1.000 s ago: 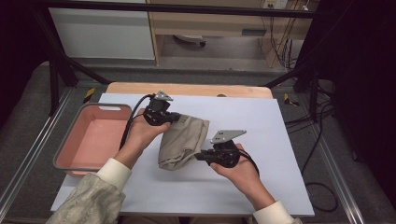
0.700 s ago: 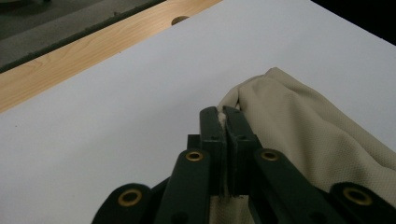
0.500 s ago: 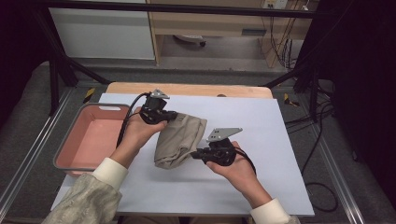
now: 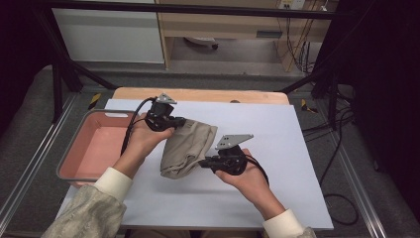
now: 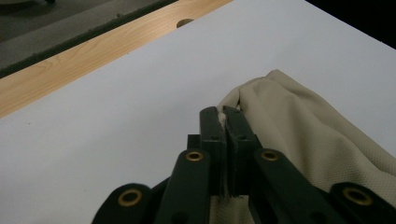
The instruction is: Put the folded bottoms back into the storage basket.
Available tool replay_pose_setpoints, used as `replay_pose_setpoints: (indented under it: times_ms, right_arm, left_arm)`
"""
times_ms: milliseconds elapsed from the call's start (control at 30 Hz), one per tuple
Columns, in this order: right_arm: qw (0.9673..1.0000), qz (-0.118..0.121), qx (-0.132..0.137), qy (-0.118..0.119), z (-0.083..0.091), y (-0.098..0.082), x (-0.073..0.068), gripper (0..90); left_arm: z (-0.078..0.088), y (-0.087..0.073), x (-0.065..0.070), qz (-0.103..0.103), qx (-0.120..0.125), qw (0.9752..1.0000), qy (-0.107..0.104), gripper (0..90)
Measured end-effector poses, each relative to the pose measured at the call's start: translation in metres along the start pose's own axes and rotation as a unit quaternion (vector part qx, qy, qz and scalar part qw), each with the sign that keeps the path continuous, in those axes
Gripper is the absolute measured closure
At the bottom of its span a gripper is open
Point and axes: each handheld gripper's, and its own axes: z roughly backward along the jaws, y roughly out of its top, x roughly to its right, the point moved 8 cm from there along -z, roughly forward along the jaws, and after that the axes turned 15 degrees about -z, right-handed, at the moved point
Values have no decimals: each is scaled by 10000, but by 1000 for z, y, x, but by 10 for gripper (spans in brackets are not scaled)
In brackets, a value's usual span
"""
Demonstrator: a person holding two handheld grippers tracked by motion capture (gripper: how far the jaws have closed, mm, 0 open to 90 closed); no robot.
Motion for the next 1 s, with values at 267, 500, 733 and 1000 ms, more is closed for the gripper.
replay_pose_setpoints:
  times_ms: [267,500,733,1000]
  right_arm:
    - [10000,20,17,32,-1,4,-3,852]
    - [10000,46,38,57,-3,8,-7,853]
    - [9999,95,35,104,-8,13,-12,852]
    - [9997,124,99,161,-13,24,-17,852]
  left_arm:
    - [5,-1,-3,11,13,10000,23,879]
    - [11,-2,-7,1,19,10000,72,879]
    - [21,-4,-13,4,24,9999,116,879]
    - [35,-6,-23,12,36,9998,192,880]
